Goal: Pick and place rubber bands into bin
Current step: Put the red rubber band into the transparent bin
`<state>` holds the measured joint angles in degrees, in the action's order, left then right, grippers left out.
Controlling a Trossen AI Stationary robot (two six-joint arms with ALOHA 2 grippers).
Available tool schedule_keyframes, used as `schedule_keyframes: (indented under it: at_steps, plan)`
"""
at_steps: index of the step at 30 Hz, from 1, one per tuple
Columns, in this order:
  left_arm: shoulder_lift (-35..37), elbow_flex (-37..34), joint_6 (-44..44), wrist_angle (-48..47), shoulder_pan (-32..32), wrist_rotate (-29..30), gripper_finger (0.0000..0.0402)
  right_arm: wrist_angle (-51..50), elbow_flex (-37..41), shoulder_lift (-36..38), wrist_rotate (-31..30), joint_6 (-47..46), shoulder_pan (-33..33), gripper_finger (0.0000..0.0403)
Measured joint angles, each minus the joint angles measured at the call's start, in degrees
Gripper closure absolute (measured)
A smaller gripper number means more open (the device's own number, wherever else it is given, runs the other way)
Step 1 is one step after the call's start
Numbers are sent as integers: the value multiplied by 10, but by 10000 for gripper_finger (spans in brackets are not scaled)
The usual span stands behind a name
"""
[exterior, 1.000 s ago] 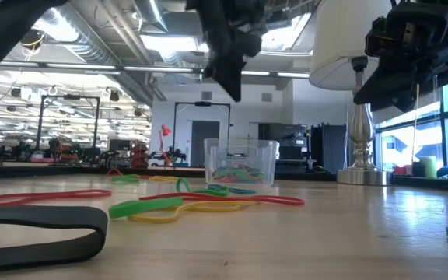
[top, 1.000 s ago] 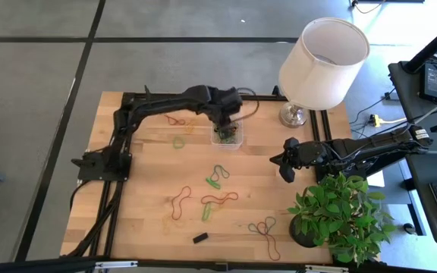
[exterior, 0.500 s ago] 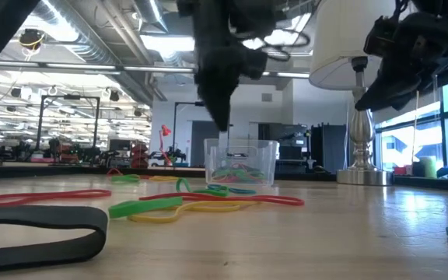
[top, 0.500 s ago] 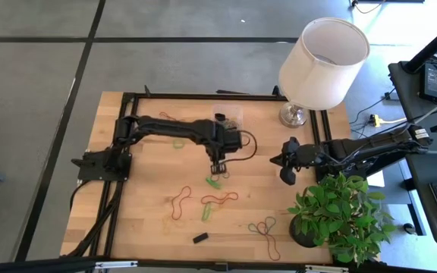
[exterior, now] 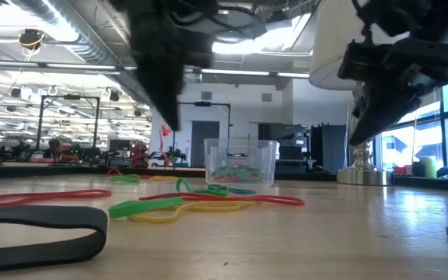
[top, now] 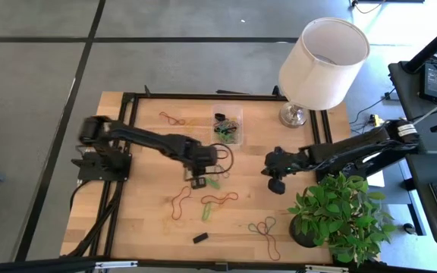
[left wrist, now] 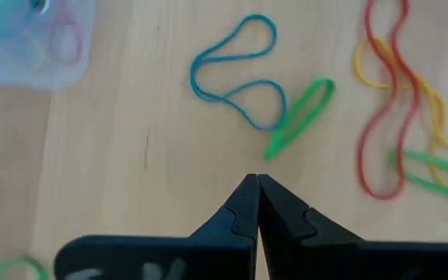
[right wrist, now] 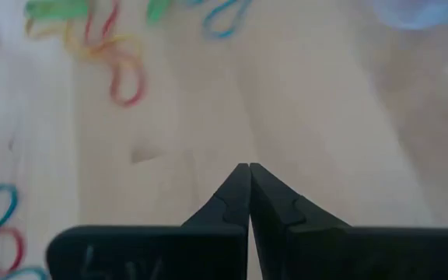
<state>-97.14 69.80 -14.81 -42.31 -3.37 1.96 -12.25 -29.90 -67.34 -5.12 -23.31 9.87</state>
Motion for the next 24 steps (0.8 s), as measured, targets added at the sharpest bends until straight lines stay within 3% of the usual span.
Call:
schedule_keyframes:
  at_steps: [5,11,24]
  plan:
    - [111,-102,-55,22,-27,4,400,-3,-61,-94,83,82,0,393]
    - [204,-174,-128,23,-70,35,400,-51,-138,-186,170,172,12,393]
    - [245,-216,-258,24,-138,65,399,-156,-256,-329,188,362,104,389]
